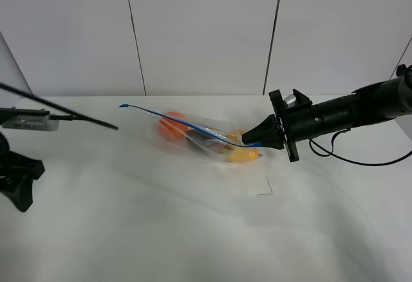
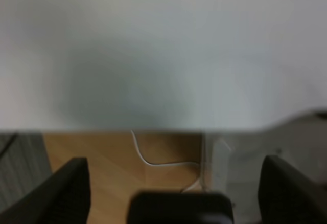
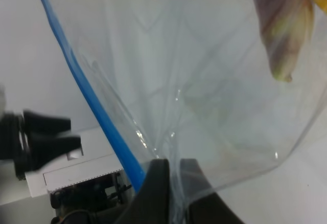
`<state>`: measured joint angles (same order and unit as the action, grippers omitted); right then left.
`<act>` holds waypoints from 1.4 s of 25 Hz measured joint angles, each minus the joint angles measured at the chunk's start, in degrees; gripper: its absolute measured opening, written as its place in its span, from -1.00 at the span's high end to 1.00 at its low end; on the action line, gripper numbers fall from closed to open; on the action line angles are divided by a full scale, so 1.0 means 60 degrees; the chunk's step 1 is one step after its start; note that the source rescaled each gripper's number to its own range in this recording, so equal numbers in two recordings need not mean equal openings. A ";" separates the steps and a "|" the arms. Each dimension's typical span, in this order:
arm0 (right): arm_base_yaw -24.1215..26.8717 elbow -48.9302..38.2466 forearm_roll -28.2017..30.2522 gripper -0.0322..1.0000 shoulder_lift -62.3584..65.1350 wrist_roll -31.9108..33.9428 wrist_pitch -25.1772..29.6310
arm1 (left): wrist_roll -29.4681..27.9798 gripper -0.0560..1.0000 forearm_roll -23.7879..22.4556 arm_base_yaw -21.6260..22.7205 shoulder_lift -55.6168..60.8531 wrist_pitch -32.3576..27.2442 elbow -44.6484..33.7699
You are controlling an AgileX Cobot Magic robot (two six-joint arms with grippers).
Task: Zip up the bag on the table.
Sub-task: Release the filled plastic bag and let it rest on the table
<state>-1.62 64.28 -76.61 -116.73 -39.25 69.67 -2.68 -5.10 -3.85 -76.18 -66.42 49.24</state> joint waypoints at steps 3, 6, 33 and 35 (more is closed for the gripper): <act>0.0000 0.0000 0.0018 0.94 0.0000 -0.0026 0.0000 | 0.0000 -1.00 0.0074 0.0000 0.1388 0.0000 -0.1297; 0.0000 0.0000 0.0018 0.94 0.0000 -0.0049 0.0000 | 0.0008 -1.00 0.0084 0.0000 0.2873 0.0306 -0.2384; 0.0000 0.0000 0.0055 0.94 0.0000 -0.0056 0.0000 | 0.0153 -1.00 0.0351 0.0564 0.8202 0.1074 -0.3422; 0.0000 0.0000 0.0055 0.94 0.0000 -0.0056 0.0000 | 0.0153 -1.00 0.0343 0.0903 0.8695 0.1074 -0.3422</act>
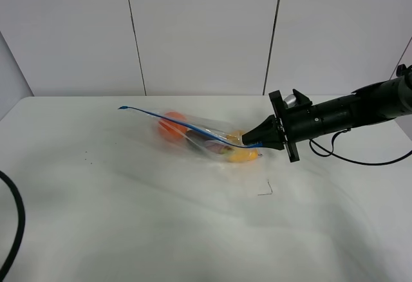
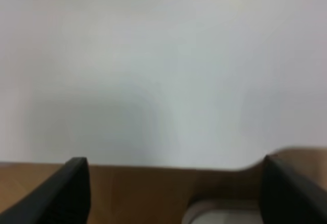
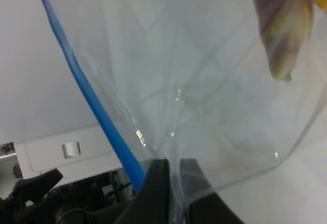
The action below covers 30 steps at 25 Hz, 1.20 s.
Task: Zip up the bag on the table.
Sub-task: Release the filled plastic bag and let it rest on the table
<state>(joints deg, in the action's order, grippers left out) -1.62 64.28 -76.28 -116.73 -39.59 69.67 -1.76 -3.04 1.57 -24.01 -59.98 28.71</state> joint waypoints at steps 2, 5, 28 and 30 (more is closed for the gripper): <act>0.0000 0.0000 0.0000 0.94 0.0000 0.0000 0.0000 | 0.0000 -1.00 0.0000 0.0134 0.0662 -0.0008 0.0000; 0.0000 0.0000 0.0000 0.94 0.0000 0.0000 0.0000 | 0.0000 -1.00 0.0000 0.0171 0.1762 -0.0008 0.0000; 0.0109 0.2850 0.5866 -0.62 0.0336 0.2959 0.0007 | 0.0000 -1.00 0.0008 0.0182 0.4051 -0.0027 -0.0053; 0.0082 0.3526 0.7474 -0.63 0.0613 0.3748 -0.0014 | 0.0000 -1.00 0.0008 0.0182 0.4051 -0.0027 -0.0053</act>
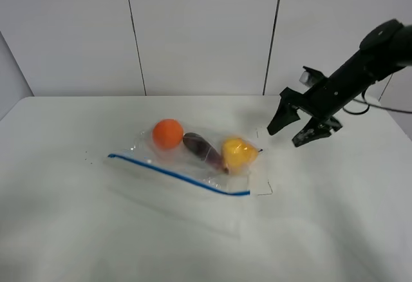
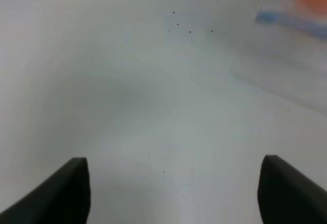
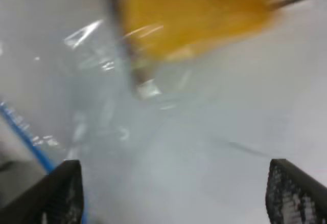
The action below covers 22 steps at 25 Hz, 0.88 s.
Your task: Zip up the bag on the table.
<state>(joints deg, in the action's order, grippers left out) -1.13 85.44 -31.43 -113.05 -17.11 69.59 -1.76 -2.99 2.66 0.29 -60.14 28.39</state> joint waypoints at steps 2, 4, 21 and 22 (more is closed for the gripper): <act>0.0000 0.0462 0.1396 -0.64 0.0243 0.0703 0.0000 | 0.0000 -1.00 0.0000 0.0000 0.0000 0.0000 0.0000; 0.0000 0.0681 0.2648 -0.64 0.0519 0.1204 -0.0015 | 0.0102 -1.00 0.0072 0.0000 0.0000 0.0000 0.0000; -0.0045 -0.3707 0.4053 -0.64 0.5060 0.1962 -0.0002 | 0.0457 -1.00 0.0315 0.0000 0.0000 0.0000 0.0000; -0.0045 -0.4183 0.4053 -0.64 0.5555 0.1962 0.0008 | 0.0457 -1.00 0.0315 0.0000 0.0000 0.0000 0.0000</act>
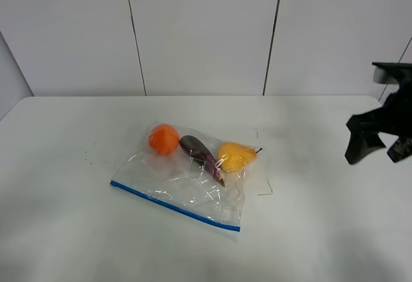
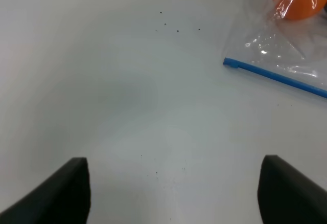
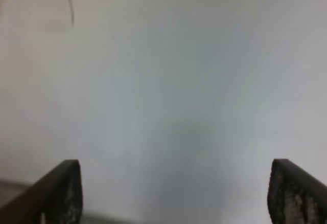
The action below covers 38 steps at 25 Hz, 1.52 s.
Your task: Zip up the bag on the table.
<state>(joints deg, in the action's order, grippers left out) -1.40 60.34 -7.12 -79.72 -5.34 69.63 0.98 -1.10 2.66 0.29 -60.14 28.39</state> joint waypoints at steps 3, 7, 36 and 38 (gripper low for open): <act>0.0000 -0.1660 0.0018 -0.64 0.1467 0.0000 -0.0186 | 0.0008 -1.00 0.0000 0.0000 0.0000 0.0000 0.0000; 0.0000 -0.3370 0.0010 -0.64 0.3630 0.0000 -0.1111 | 0.0008 -1.00 0.0000 0.0000 0.0000 0.0000 0.0000; 0.0690 -0.5285 -0.0073 -0.64 1.2573 0.0000 -0.1813 | 0.0019 -1.00 0.0000 0.0000 0.0000 0.0000 0.0000; 0.0690 -0.5285 -0.0095 -0.64 1.3018 0.0000 -0.1813 | 0.0019 -1.00 0.0000 0.0000 0.0000 0.0000 0.0000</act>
<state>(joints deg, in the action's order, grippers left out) 2.74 28.63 -7.69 -1.62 -5.34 58.75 1.10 -1.10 2.66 0.29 -60.14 28.39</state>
